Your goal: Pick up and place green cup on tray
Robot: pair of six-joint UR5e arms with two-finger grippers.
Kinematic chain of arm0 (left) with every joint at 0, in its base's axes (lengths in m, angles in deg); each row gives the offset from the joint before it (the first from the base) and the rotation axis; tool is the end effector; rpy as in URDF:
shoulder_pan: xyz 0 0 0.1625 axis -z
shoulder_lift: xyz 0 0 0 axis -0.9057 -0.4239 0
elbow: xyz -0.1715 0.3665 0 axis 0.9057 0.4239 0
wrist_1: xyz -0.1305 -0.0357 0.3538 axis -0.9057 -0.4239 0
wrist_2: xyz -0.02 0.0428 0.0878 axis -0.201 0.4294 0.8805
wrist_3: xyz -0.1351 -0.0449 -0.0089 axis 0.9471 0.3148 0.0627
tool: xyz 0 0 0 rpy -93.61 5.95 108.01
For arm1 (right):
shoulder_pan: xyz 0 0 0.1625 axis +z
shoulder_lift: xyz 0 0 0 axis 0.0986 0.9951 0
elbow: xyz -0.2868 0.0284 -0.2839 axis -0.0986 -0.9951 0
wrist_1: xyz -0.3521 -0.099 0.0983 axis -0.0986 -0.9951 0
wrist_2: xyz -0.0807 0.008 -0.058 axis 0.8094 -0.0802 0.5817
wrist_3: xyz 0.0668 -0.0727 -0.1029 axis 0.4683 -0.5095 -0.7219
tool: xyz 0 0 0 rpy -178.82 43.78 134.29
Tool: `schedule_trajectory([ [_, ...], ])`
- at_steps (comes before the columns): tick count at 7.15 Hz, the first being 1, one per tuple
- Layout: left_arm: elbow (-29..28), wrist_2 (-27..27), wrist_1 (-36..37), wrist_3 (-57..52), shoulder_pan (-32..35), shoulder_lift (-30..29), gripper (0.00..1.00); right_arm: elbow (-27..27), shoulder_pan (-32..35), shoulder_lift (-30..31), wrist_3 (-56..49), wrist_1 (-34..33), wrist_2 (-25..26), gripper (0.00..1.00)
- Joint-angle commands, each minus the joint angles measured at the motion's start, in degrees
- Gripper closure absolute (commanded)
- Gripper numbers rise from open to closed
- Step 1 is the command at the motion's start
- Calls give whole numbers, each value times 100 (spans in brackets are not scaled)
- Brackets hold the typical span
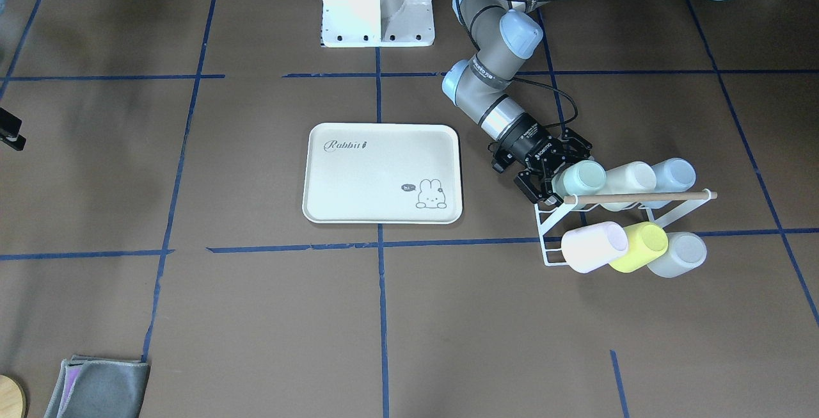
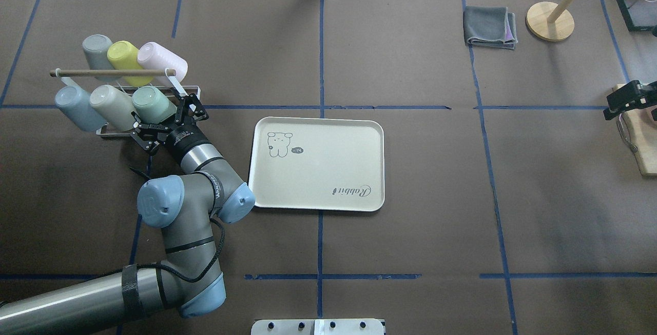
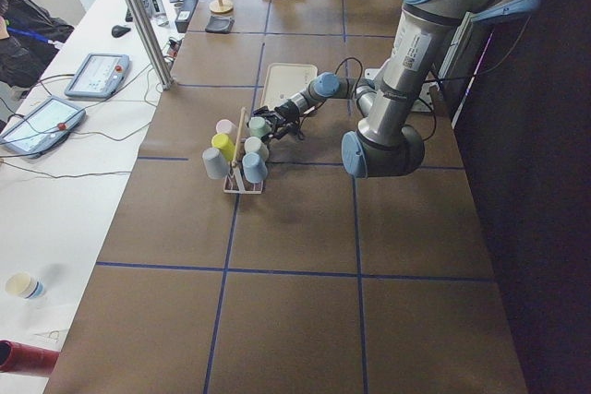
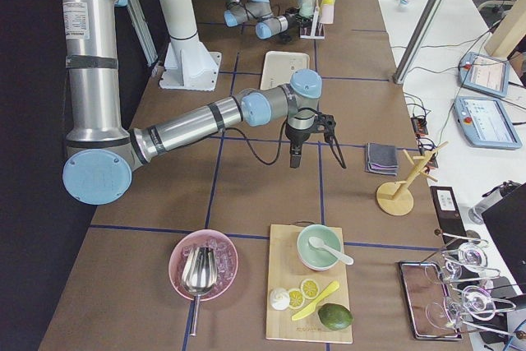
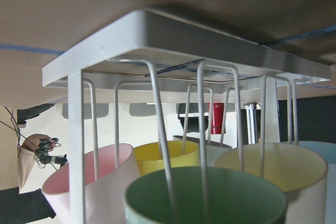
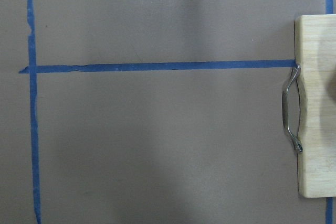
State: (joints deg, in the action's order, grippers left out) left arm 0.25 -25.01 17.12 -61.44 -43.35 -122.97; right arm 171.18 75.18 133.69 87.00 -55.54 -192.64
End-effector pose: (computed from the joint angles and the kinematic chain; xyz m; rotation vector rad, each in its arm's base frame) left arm 0.4741 -0.4600 0.4235 0.0729 -1.1882 1.7977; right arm -0.1236 -0.4493 0.5117 -0.0212 -0.7528 0.0275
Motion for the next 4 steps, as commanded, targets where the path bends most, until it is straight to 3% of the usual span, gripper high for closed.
schedule_trajectory([
  [1,-13,0,-5,-7,-4,28,1,-12,0,0,0,0,0,0],
  [2,5,0,-13,2,-21,20,3,-12,0,0,9,0,0,0],
  [4,40,0,-5,2,-30,20,26,-55,0,0,9,0,0,0],
])
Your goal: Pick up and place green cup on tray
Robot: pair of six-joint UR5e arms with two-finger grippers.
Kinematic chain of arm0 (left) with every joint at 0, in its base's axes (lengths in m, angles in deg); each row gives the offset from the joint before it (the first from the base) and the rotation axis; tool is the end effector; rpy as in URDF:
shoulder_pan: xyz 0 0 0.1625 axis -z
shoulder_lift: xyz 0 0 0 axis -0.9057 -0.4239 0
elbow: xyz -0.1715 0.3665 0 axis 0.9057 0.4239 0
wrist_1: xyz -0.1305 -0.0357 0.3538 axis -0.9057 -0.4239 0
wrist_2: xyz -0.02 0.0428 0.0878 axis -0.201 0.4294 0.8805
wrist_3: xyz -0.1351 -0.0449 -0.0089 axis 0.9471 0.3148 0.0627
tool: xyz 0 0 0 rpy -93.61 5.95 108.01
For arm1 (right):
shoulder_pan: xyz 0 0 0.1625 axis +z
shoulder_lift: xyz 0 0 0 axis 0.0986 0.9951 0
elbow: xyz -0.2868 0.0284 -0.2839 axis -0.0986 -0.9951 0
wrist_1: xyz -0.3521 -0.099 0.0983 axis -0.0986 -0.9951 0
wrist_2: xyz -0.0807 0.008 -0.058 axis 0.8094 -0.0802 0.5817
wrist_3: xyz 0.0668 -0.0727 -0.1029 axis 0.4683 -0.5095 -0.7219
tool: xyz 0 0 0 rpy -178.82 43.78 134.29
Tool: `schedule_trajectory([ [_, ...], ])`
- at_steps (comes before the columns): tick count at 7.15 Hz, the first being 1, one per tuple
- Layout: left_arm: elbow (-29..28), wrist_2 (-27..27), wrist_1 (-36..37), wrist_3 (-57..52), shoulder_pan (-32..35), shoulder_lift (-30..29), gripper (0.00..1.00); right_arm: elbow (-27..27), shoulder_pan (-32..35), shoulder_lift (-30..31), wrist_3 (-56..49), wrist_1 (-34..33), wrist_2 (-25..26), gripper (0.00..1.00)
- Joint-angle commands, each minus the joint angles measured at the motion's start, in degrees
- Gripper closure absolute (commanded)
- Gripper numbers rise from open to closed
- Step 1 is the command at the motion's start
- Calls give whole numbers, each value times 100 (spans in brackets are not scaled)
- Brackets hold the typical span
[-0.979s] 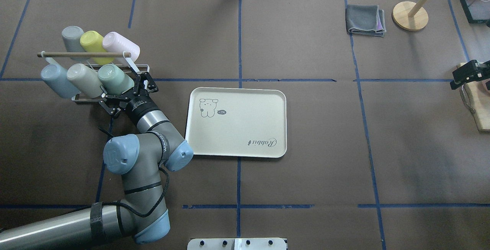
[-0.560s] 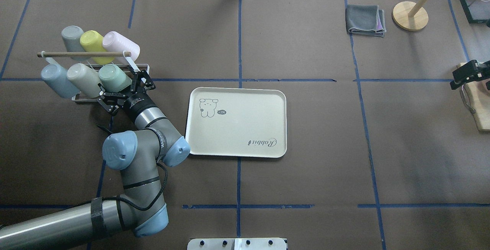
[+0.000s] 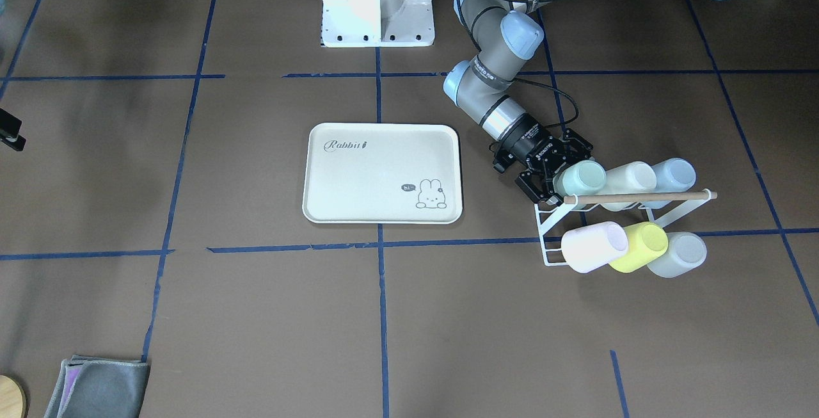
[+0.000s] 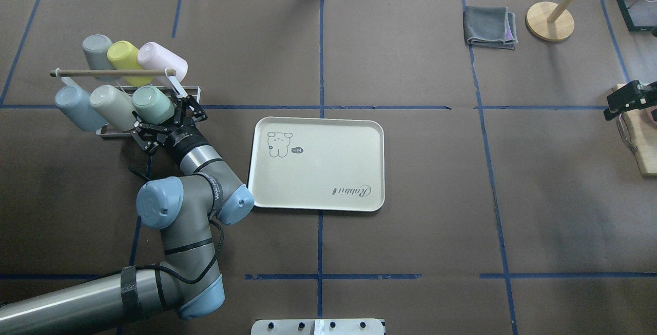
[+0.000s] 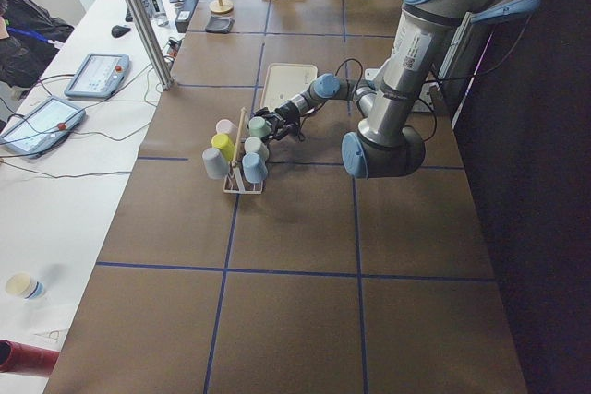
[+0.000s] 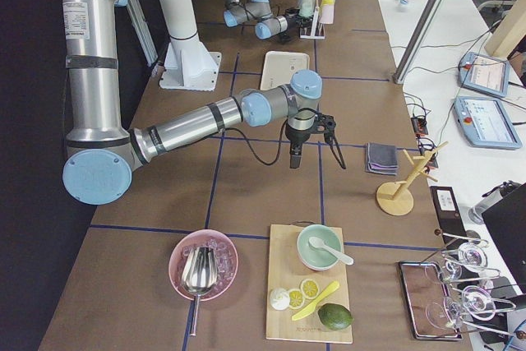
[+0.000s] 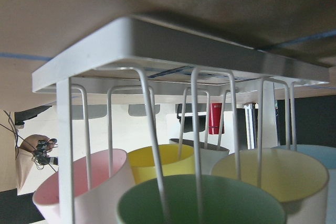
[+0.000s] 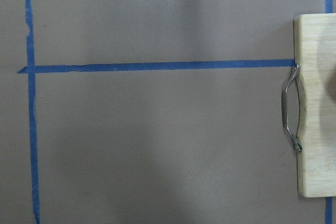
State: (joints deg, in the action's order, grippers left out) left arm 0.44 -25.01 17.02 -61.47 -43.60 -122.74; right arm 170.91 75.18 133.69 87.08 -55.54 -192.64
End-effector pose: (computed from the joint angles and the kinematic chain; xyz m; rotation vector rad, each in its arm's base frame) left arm 0.4751 -0.4575 0.4245 0.0764 -1.1887 1.8015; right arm -0.1237 -0.4496 0.5139 -0.0259 -0.7511 0.0305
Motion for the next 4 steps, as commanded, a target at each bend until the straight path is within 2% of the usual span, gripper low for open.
schedule_trajectory([
  [1,20,0,14,-4,-5,5,51,-29,0,0,10,0,0,0],
  [2,29,0,32,-4,-5,5,61,-29,0,0,18,0,0,0],
  [4,47,9,58,-13,21,5,64,-29,0,0,19,0,0,0],
])
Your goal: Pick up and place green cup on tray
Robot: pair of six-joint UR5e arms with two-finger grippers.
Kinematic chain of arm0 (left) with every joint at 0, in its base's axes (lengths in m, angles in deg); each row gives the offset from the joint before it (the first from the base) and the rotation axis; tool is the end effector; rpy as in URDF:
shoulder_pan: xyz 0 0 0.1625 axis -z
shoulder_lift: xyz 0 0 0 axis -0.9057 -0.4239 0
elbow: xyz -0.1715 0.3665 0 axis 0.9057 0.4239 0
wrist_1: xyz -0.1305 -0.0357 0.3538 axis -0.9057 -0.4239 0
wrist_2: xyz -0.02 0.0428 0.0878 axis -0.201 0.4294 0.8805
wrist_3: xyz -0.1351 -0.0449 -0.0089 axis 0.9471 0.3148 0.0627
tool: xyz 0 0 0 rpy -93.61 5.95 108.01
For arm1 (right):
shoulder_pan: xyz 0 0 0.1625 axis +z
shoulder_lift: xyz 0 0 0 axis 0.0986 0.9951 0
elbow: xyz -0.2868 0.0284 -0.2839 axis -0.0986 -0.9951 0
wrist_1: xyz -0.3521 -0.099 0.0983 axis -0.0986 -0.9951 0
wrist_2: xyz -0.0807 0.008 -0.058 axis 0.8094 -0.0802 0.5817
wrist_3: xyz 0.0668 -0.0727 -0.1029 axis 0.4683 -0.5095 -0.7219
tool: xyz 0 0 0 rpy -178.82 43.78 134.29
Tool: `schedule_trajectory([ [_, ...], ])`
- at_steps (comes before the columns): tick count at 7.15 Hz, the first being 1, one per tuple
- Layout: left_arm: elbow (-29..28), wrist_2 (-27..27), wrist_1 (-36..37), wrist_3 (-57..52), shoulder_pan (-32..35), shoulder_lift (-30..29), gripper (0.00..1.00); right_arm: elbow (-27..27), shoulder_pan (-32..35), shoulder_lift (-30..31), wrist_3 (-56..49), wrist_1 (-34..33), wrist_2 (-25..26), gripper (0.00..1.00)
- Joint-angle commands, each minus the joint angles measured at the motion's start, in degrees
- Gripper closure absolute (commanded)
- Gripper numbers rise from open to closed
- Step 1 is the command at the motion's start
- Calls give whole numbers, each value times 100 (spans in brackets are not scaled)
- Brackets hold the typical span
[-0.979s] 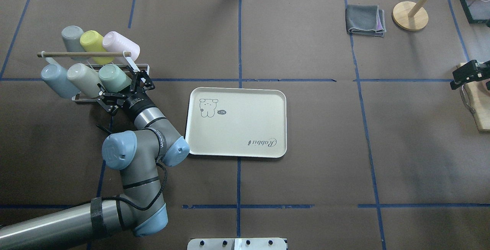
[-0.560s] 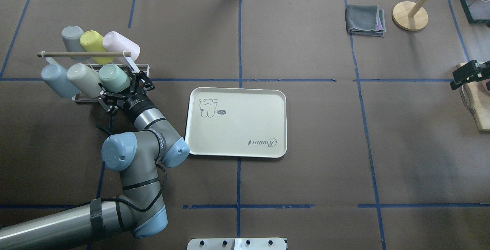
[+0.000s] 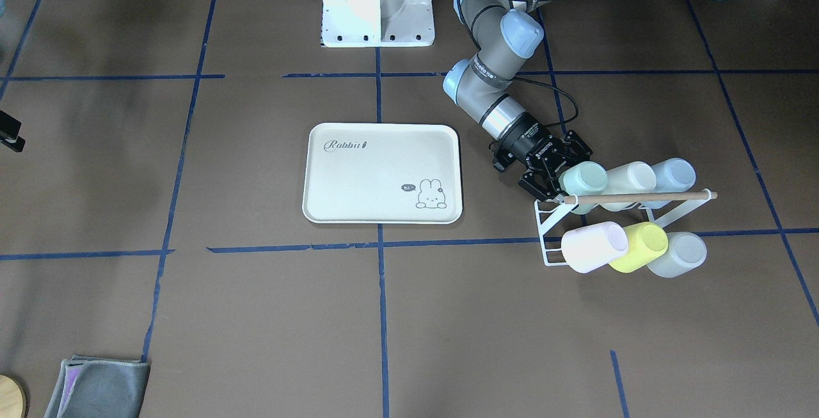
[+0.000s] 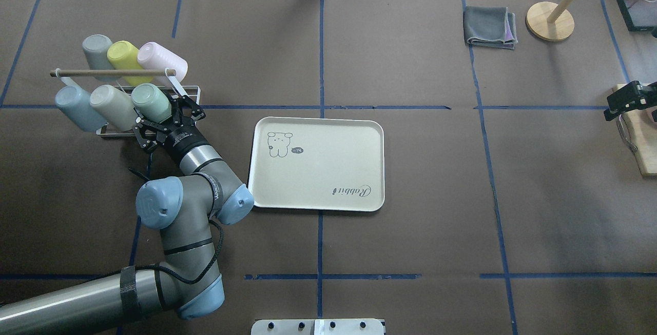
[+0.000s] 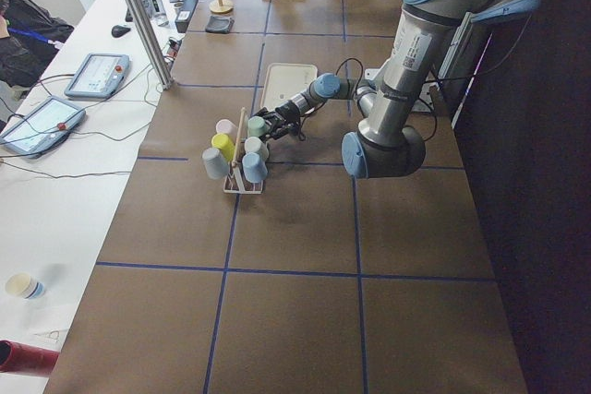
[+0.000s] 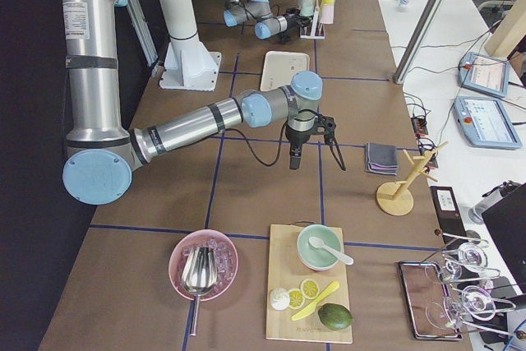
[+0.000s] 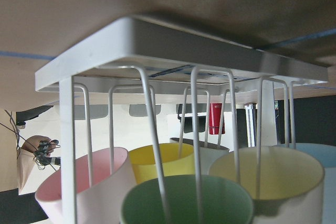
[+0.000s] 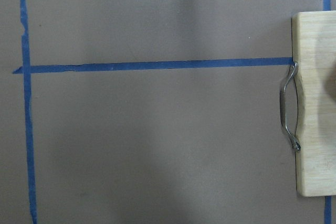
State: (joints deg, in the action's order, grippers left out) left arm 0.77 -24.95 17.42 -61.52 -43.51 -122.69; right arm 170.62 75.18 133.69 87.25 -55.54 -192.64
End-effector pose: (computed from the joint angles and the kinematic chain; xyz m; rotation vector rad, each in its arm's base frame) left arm 0.4731 -0.4578 0.4233 0.0731 -1.1905 1.8015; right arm -0.1238 -0.4498 0.5162 -0.0315 -0.7492 0.0351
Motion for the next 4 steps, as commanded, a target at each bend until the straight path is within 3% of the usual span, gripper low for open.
schedule_trajectory([
  [1,75,3,18,-181,21,9,64,0,0,0,10,0,0,0],
  [4,477,3,27,-226,73,149,64,0,0,-9,10,0,-9,0],
])
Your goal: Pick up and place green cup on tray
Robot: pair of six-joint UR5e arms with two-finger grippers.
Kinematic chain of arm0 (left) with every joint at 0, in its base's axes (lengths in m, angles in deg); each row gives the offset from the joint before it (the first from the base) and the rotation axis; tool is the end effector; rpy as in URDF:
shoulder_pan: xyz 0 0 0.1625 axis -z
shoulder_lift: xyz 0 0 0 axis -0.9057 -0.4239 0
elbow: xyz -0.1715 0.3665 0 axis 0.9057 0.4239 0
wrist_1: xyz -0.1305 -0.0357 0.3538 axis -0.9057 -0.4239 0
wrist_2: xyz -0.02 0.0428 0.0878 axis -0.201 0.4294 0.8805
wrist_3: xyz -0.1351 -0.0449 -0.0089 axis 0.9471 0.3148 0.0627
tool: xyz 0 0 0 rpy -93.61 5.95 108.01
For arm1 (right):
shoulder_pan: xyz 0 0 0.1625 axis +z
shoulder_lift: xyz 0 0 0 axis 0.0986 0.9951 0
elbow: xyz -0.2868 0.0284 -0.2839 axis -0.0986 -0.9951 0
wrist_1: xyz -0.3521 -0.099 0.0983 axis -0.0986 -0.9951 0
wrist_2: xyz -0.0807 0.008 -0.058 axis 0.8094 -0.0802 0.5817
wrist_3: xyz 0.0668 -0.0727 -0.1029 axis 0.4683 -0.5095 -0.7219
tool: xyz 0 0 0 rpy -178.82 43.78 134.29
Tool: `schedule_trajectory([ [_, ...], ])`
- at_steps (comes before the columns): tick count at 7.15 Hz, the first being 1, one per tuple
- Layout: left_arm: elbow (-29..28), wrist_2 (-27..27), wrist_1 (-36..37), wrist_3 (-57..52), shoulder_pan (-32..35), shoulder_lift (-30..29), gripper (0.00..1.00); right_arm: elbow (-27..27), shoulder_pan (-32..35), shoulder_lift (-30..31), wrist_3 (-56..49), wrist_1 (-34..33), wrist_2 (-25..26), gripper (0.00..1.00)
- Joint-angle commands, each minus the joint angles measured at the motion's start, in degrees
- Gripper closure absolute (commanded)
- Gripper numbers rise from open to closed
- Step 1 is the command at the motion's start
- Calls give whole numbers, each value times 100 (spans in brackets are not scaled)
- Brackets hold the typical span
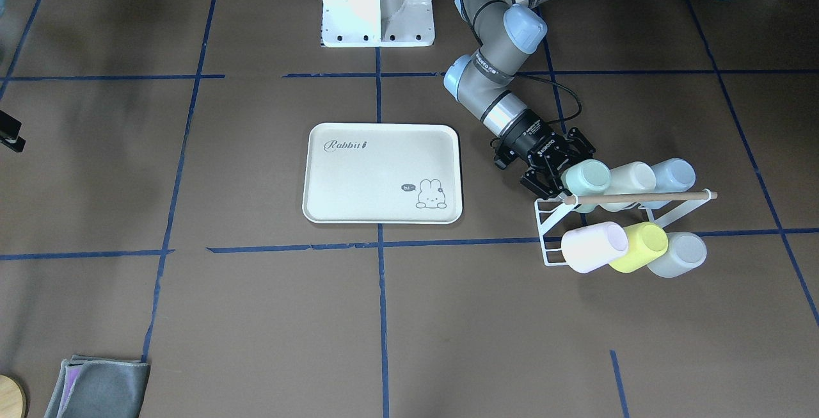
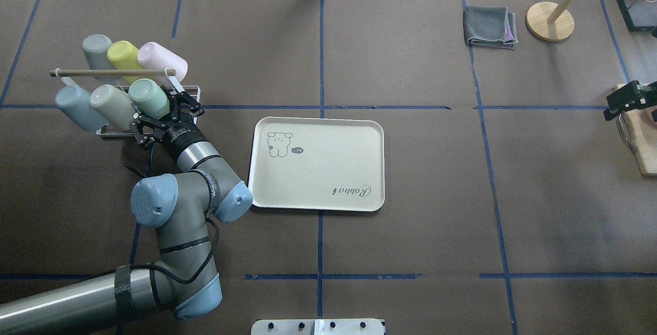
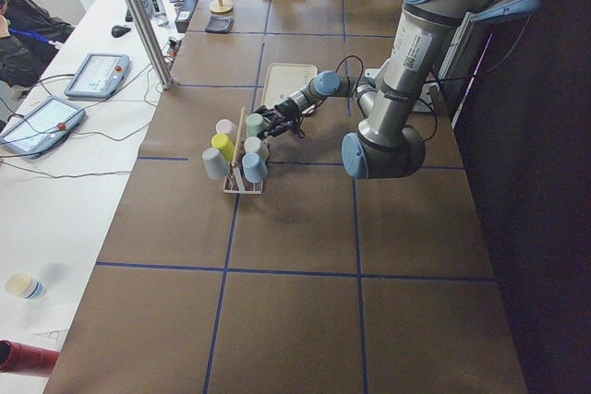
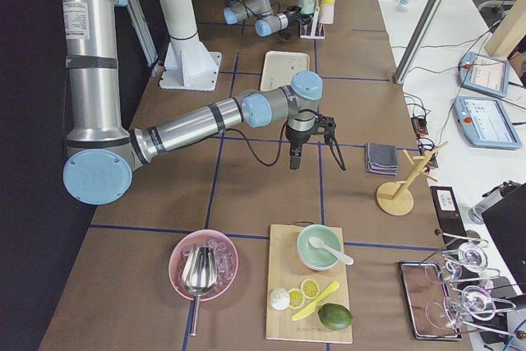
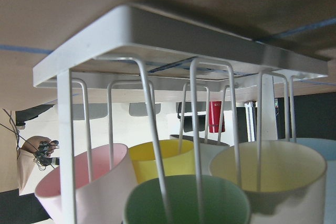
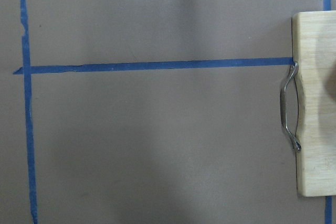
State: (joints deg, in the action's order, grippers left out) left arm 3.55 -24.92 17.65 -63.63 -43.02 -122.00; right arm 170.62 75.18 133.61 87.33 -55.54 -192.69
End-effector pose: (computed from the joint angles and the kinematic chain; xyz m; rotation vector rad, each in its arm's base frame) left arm 0.4621 -0.4590 0.4120 0.0805 -1.1880 1.8120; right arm -0.1241 -0.4502 0.5155 -0.0312 -0.7505 0.0358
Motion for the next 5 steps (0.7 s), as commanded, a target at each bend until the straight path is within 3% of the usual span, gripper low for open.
schedule_trajectory([
  [1,393,9,12,-16,25,185,64,9,0,-1,2,0,-3,0],
  [5,473,26,91,-16,-1,142,64,-18,0,-1,2,0,-3,0],
])
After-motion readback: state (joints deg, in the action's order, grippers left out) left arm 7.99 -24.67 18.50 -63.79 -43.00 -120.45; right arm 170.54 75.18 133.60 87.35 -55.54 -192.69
